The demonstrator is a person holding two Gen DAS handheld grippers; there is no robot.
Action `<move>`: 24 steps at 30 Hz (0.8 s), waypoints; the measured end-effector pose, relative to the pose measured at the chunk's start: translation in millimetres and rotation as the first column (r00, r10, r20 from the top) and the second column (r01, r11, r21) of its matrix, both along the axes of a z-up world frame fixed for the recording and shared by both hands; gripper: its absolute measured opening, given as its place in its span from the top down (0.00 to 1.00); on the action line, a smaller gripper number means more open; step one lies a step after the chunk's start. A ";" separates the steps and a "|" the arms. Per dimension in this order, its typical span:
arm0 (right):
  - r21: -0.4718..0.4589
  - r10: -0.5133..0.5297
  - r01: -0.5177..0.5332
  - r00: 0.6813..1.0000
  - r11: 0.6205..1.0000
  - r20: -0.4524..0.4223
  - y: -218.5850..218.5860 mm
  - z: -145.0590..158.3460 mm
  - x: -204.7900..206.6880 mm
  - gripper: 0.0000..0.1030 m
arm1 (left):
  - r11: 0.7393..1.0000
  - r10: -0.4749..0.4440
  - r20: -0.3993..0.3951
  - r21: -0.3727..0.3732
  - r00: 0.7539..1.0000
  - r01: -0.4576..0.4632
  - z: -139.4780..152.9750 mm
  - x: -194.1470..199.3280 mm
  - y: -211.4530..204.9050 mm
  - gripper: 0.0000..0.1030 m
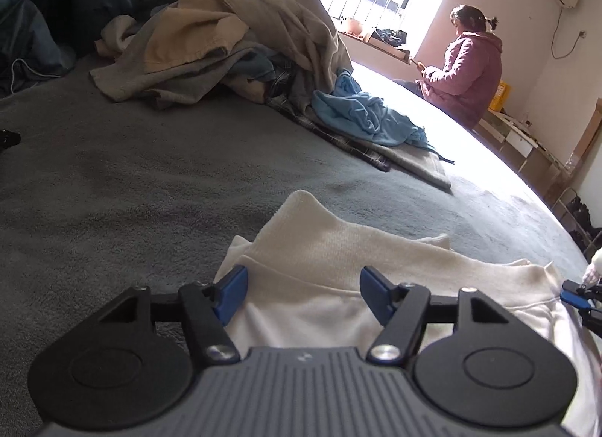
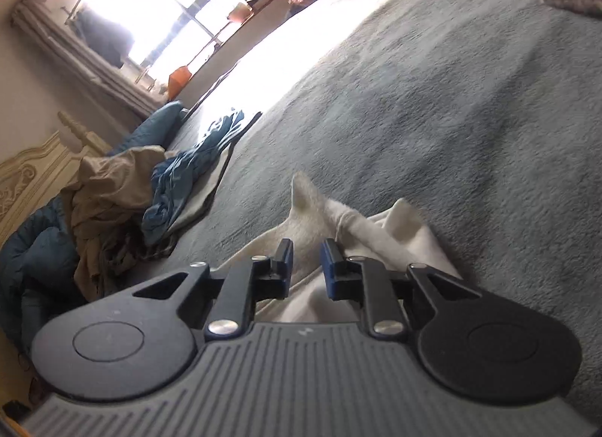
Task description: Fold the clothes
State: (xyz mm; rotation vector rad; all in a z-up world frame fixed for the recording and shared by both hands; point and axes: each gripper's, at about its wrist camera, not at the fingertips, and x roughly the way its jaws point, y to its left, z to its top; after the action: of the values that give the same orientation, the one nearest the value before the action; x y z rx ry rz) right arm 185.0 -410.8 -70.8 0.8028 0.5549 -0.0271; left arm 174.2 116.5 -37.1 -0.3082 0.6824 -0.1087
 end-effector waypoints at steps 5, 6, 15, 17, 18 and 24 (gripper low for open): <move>-0.155 0.071 -0.059 0.995 0.986 0.075 27.0 40.2 -38.1 0.80 | 0.998 0.045 0.067 0.039 0.997 -0.047 23.4 -29.5 10.6 0.31; -0.181 0.117 -0.100 0.990 0.978 0.083 38.3 46.3 -46.9 0.80 | 0.999 0.046 0.076 0.026 0.996 -0.048 27.3 -35.8 13.5 0.31; -0.305 0.420 -0.396 0.907 0.866 0.014 144.8 44.0 -103.6 0.74 | 0.997 0.081 0.022 -0.001 0.997 -0.081 48.3 -94.1 41.7 0.31; -0.337 0.438 -0.414 0.899 0.845 -0.007 163.8 42.5 -112.7 0.74 | 0.995 0.095 0.017 0.000 0.995 -0.095 53.6 -106.5 53.7 0.31; -0.350 0.449 -0.423 0.894 0.836 -0.010 170.3 42.4 -116.3 0.74 | 0.995 0.102 0.014 0.000 0.995 -0.102 56.2 -112.7 59.6 0.31; -0.431 0.496 -0.446 0.868 0.784 0.005 201.3 57.1 -132.6 0.73 | 0.980 0.150 0.073 0.123 0.986 -0.158 88.5 -142.6 91.6 0.29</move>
State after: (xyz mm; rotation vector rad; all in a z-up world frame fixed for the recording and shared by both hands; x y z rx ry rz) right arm 52.5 -209.5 -13.7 0.2238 0.5990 0.3569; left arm 31.7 208.1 51.4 -0.2323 0.5977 0.0734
